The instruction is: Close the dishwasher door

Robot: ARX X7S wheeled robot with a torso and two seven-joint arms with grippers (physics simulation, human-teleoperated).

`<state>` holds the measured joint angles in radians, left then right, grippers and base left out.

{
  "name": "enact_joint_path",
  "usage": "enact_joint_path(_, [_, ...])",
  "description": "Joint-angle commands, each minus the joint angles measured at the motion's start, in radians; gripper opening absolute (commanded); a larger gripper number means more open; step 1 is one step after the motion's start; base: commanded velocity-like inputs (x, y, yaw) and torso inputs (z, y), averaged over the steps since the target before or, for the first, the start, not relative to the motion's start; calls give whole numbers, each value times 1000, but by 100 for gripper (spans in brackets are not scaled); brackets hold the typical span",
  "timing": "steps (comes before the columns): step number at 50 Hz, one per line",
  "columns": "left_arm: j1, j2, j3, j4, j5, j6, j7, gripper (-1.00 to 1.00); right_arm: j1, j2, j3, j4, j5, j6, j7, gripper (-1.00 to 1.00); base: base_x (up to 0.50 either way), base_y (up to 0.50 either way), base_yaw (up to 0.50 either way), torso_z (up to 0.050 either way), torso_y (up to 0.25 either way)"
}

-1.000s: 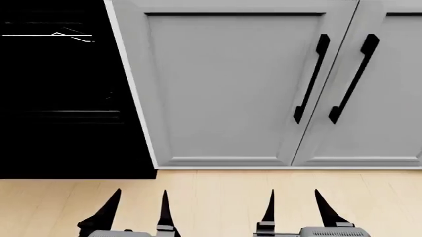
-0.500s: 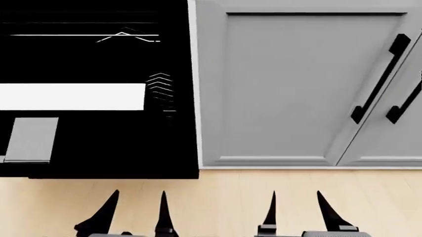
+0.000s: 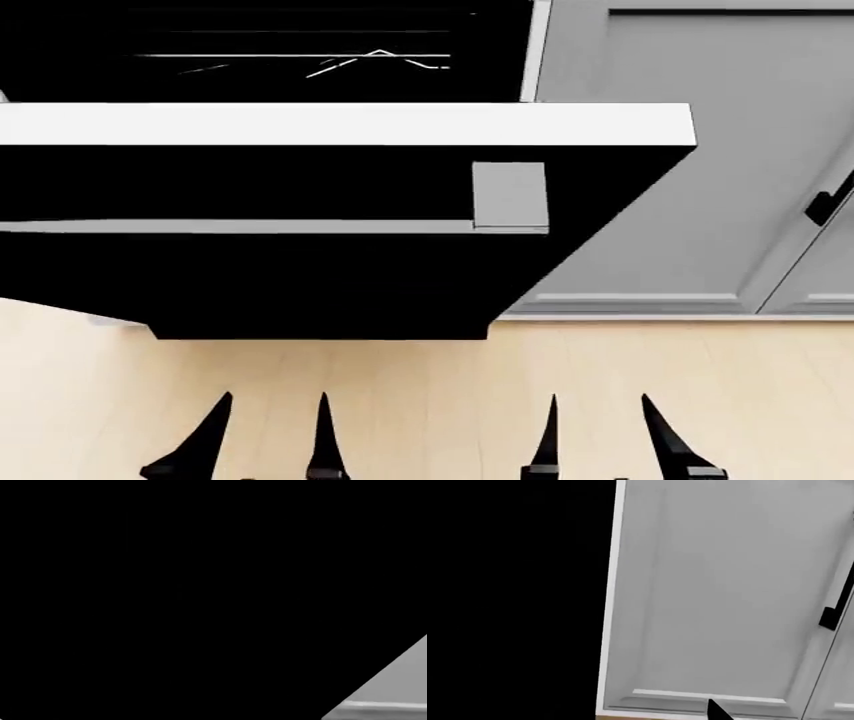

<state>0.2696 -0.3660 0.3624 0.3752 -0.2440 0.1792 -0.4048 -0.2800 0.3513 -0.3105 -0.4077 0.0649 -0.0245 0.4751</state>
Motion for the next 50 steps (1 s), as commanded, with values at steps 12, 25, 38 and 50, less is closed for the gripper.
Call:
enact_joint_path(12, [-47, 14, -2, -50, -33, -15, -1, 100, 46, -7, -8, 51, 15, 8, -6, 100, -172, 500, 0, 0, 0])
enact_joint_path(25, [-37, 4, -3, -25, -38, -15, -8, 100, 39, -2, -6, 28, 26, 23, 0, 100, -173, 500, 0, 0, 0])
enact_joint_path(38, [-36, 0, 18, 13, -19, -29, -13, 100, 27, 12, 15, 8, 69, 15, -4, 100, -149, 499, 0, 0, 0])
enact_joint_path(50, [-38, -2, 25, 19, -14, -37, -18, 100, 22, 30, 3, -15, 143, 17, -55, 100, 165, -25, 0, 0, 0])
